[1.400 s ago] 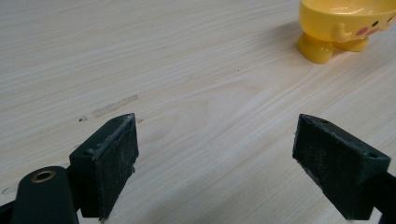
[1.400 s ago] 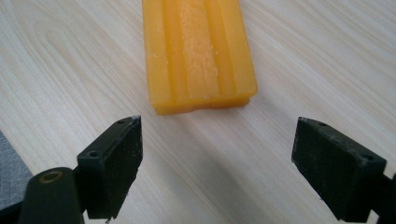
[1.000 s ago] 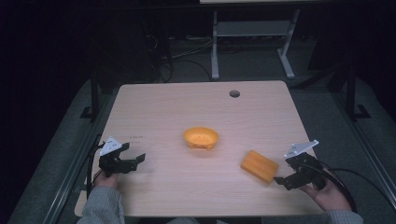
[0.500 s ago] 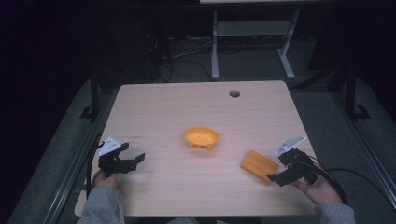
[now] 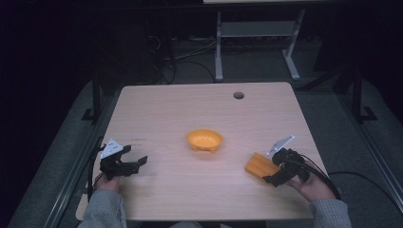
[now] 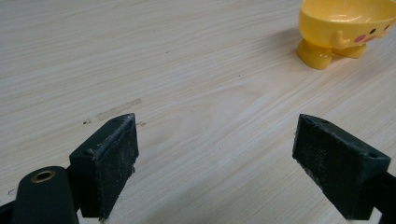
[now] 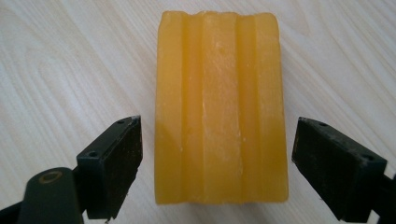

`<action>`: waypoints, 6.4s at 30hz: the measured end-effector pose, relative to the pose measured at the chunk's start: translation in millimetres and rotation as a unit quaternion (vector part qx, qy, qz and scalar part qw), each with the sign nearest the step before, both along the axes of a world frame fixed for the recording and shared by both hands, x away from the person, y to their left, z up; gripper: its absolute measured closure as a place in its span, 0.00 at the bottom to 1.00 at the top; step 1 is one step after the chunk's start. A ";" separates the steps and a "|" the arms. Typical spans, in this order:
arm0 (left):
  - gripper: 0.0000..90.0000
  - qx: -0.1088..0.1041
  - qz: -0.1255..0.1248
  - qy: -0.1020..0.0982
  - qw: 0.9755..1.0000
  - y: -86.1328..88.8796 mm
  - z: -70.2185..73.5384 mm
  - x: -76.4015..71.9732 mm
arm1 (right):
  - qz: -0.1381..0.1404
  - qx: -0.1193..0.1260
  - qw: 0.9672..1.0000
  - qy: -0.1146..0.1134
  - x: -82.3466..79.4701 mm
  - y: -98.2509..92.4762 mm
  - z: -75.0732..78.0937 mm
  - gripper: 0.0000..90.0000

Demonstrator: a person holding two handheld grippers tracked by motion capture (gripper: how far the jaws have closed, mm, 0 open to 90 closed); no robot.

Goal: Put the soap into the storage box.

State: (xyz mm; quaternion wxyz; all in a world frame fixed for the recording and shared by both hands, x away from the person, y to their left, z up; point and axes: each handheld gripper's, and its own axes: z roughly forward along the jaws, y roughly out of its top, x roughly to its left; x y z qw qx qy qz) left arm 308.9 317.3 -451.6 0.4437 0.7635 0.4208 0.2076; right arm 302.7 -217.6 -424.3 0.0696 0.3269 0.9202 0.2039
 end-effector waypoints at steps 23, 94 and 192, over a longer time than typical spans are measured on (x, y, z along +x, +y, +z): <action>0.15 -0.002 0.000 -0.003 1.000 1.6 0.8 0.0 | 0.021 -0.052 0.998 0.013 19.2 25.6 -19.4 0.20; 0.15 -0.010 0.003 -0.004 1.000 4.4 2.7 -0.5 | 0.125 -0.044 0.991 -0.007 82.9 91.8 43.6 0.24; 0.15 -0.015 0.004 -0.005 1.000 7.1 2.8 0.4 | 0.239 -0.049 0.970 0.012 143.1 209.8 48.1 0.23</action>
